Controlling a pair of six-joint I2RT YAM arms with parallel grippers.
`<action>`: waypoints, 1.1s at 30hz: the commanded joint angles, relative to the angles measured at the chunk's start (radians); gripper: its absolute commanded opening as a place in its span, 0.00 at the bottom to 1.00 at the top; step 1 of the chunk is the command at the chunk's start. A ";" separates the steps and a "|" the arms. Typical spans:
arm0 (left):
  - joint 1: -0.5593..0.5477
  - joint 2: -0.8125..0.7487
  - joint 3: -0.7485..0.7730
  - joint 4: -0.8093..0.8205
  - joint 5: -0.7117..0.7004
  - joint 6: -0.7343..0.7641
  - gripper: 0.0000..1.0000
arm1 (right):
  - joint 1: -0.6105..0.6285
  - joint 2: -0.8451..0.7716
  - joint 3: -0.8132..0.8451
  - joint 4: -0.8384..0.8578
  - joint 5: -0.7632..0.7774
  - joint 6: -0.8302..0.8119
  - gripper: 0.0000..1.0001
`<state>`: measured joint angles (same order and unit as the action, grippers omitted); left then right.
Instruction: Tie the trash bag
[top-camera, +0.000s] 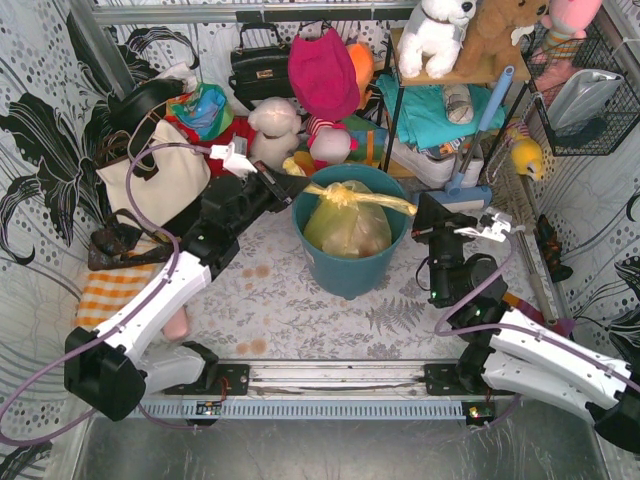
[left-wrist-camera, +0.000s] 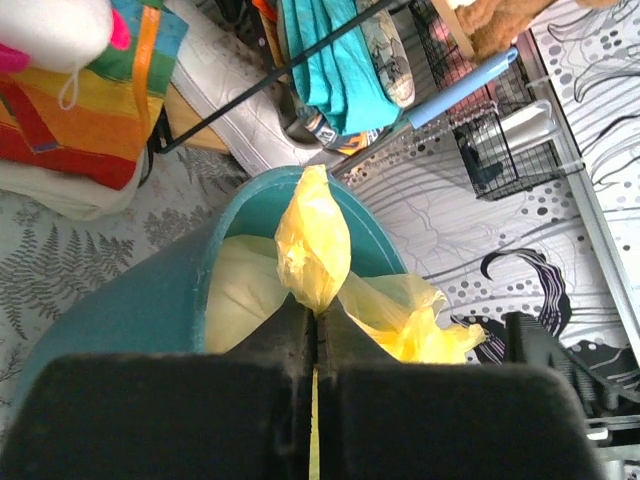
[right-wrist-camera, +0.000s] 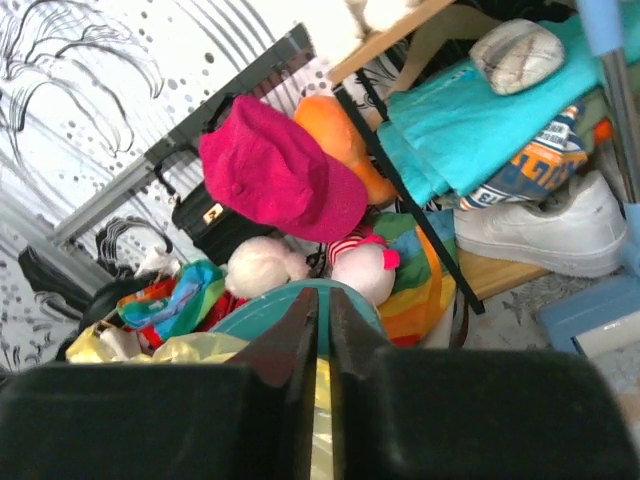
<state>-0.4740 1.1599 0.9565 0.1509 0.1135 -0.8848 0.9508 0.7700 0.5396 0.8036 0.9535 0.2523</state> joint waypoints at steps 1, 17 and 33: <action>0.007 0.033 0.015 0.087 0.077 -0.011 0.00 | -0.003 -0.045 0.139 -0.288 -0.141 0.206 0.21; 0.007 0.223 0.244 0.057 0.331 0.128 0.00 | -0.012 0.177 0.647 -1.144 -0.518 0.041 0.65; 0.008 0.401 0.414 0.052 0.453 0.183 0.00 | -0.123 0.255 0.768 -1.451 -0.752 0.079 0.67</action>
<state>-0.4702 1.5497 1.3258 0.1631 0.5224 -0.7345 0.8406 1.0405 1.2701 -0.5785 0.2310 0.3462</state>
